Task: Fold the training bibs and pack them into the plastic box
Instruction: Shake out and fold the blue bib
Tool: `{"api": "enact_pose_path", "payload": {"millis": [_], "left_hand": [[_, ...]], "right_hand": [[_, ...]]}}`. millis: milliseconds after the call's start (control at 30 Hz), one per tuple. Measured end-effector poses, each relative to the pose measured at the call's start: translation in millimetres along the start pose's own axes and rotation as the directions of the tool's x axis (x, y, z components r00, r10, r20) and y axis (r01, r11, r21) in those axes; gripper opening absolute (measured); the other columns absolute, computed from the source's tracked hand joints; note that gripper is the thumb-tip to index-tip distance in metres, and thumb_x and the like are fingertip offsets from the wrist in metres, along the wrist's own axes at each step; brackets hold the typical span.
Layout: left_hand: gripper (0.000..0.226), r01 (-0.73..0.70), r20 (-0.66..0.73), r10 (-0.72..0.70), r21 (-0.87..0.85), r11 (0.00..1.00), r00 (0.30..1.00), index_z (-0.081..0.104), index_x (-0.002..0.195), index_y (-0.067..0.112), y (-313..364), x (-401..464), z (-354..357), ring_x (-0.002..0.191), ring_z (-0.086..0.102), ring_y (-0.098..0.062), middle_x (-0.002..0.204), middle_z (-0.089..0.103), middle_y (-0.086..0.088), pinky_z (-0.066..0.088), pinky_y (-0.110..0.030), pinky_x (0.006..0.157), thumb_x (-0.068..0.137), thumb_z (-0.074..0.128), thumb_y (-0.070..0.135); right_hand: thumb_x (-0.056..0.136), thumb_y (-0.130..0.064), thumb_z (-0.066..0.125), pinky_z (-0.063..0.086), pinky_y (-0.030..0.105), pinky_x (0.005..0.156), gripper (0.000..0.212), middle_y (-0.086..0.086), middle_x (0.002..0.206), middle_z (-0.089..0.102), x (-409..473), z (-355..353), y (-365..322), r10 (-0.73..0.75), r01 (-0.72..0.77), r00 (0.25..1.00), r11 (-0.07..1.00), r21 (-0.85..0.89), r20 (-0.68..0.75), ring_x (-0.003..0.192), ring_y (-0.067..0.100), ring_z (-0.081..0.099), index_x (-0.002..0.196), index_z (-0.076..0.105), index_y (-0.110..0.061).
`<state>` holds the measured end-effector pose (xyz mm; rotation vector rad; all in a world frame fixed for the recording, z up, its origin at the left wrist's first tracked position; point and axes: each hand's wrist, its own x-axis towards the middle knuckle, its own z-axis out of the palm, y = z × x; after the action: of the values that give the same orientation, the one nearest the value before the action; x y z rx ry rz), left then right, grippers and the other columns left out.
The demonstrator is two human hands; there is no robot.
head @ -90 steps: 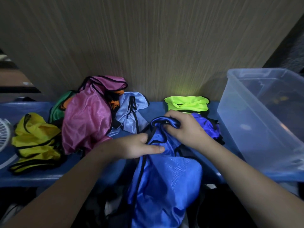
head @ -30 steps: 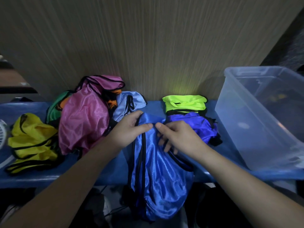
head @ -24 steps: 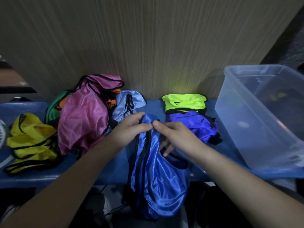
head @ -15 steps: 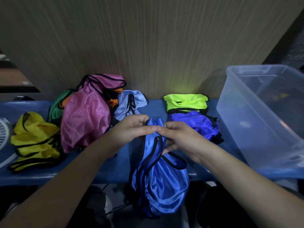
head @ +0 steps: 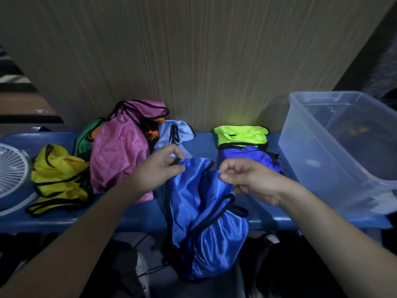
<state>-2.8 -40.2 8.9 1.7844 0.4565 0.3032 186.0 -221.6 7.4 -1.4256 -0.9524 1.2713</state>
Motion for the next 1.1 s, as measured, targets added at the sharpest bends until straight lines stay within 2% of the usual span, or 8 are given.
{"api": "enact_pose_path", "payload": {"millis": [133,333,600,700,800,867,1000,1100], "left_hand": [[0.032,0.029,0.069,-0.027,-0.020,0.999,0.997,0.060,0.087,0.025,1,-9,-27,0.083,0.055,-0.022,0.089,0.061,-0.001,0.040,-0.036,0.074,0.071,0.056,-0.003],[0.024,0.020,0.108,-0.003,-0.149,0.989,0.994,0.061,0.075,0.017,5,-15,-51,0.074,0.058,-0.018,0.080,0.060,-0.006,0.048,-0.023,0.065,0.065,0.055,-0.004],[0.015,-0.028,0.056,0.024,0.064,0.998,0.998,0.062,0.099,0.019,-5,-1,-48,0.084,0.061,-0.031,0.095,0.062,-0.015,0.049,-0.037,0.081,0.085,0.065,0.022],[0.025,-0.062,0.062,0.051,0.196,0.979,0.997,0.057,0.103,0.022,-12,2,-49,0.065,0.046,-0.035,0.077,0.050,-0.031,0.035,-0.042,0.073,0.089,0.065,0.041],[0.011,-0.123,0.036,0.118,0.269,0.955,0.992,0.059,0.092,0.028,-12,5,-47,0.061,0.048,-0.022,0.063,0.057,-0.008,0.041,-0.030,0.064,0.098,0.060,0.020],[0.006,-0.103,0.087,0.084,0.250,0.963,0.993,0.064,0.095,0.029,-13,6,-46,0.060,0.042,-0.021,0.065,0.050,-0.007,0.037,-0.030,0.060,0.097,0.059,0.030],[0.062,-0.070,0.178,0.019,0.280,0.958,0.984,0.067,0.108,0.026,-17,5,-45,0.054,0.049,-0.011,0.058,0.055,-0.002,0.041,-0.019,0.058,0.082,0.047,0.080],[0.055,-0.056,0.217,-0.026,0.364,0.930,0.976,0.065,0.114,0.025,-14,7,-47,0.060,0.060,-0.007,0.064,0.067,-0.006,0.046,-0.016,0.066,0.075,0.063,0.064]], "right_hand": [[0.081,-0.018,0.073,0.033,0.020,0.053,0.014,0.002,0.067,0.047,-27,-31,-8,0.030,-0.031,0.999,0.998,-0.051,-0.014,0.060,0.008,0.042,0.087,0.060,-0.014],[0.081,-0.019,0.062,0.029,0.023,0.057,0.009,0.005,0.069,0.046,-49,-66,-13,-0.029,-0.012,0.990,0.958,-0.285,-0.139,0.065,0.012,0.038,0.086,0.058,-0.013],[0.094,-0.009,0.052,0.041,0.043,0.059,0.019,-0.001,0.056,0.052,-25,-58,-8,-0.442,-0.043,0.825,0.572,-0.819,-0.352,0.058,0.022,0.044,0.088,0.046,-0.025],[0.097,-0.013,0.050,0.047,0.047,0.064,0.007,-0.001,0.059,0.055,-27,-55,-15,-0.522,-0.119,0.744,0.511,-0.851,-0.417,0.068,0.033,0.053,0.096,0.049,-0.020],[0.102,-0.019,0.046,0.046,0.045,0.068,0.007,0.014,0.079,0.064,-27,-53,-17,-0.489,-0.215,0.731,0.497,-0.841,-0.476,0.086,0.040,0.055,0.106,0.052,-0.017],[0.103,-0.021,0.045,0.047,0.046,0.071,0.010,0.017,0.094,0.068,-26,-56,-14,-0.482,-0.258,0.714,0.492,-0.831,-0.507,0.094,0.041,0.056,0.109,0.053,-0.018],[0.102,-0.016,0.045,0.050,0.049,0.074,0.010,0.017,0.096,0.069,-21,-68,-8,-0.505,-0.295,0.655,0.515,-0.805,-0.563,0.091,0.044,0.058,0.105,0.055,-0.017],[0.104,-0.019,0.044,0.041,0.044,0.068,0.013,0.020,0.090,0.065,-18,-75,-8,-0.499,-0.318,0.618,0.548,-0.774,-0.608,0.089,0.045,0.054,0.103,0.056,-0.013]]}}
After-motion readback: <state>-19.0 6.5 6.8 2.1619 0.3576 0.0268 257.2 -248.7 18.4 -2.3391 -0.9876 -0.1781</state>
